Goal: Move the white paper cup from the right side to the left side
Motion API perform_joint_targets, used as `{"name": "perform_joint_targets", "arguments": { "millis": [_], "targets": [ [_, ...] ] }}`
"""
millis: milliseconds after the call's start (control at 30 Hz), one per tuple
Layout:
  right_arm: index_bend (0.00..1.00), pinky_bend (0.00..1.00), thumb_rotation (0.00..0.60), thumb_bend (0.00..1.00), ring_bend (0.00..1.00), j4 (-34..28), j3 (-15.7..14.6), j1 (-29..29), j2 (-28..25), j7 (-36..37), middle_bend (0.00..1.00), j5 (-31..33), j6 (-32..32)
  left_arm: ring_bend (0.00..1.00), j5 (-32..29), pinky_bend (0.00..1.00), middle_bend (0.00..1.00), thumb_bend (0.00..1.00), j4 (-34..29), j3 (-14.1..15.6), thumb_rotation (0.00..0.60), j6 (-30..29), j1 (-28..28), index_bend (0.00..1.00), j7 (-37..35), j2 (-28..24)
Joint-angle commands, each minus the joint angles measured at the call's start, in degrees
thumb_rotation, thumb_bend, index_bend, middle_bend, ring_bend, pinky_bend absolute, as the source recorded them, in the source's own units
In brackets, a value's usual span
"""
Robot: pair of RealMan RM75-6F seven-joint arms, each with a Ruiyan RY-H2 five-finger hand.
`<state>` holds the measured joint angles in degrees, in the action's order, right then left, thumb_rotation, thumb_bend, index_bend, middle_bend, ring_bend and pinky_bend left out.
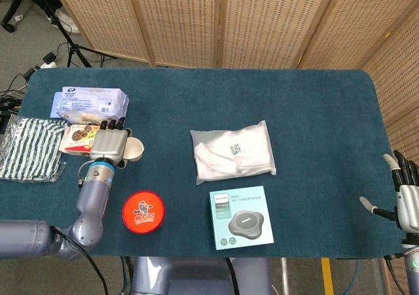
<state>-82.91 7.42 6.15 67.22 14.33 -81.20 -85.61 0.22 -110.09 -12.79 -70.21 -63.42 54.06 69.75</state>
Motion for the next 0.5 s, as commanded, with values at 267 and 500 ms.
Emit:
{"name": "perform_joint_targets", "arguments": {
  "millis": [267, 500],
  "targets": [
    [0.08, 0.00, 0.600, 0.18, 0.00, -0.6, 0.0, 0.3, 0.3, -1.7, 0.00, 0.2, 1.0, 0.00, 1.8, 0.00, 0.00, 0.31, 9.8, 1.6, 0.600, 10.4, 3.4, 0.39, -5.2, -1.1],
    [0.08, 0.00, 0.600, 0.18, 0.00, -0.1, 0.6, 0.4, 0.4, -1.5, 0.00, 1.1, 1.9, 0.00, 4.0, 0.00, 0.00, 0.31, 11.3, 3.3, 0.600, 12.9, 3.2, 0.39, -4.8, -0.6]
  ]
}}
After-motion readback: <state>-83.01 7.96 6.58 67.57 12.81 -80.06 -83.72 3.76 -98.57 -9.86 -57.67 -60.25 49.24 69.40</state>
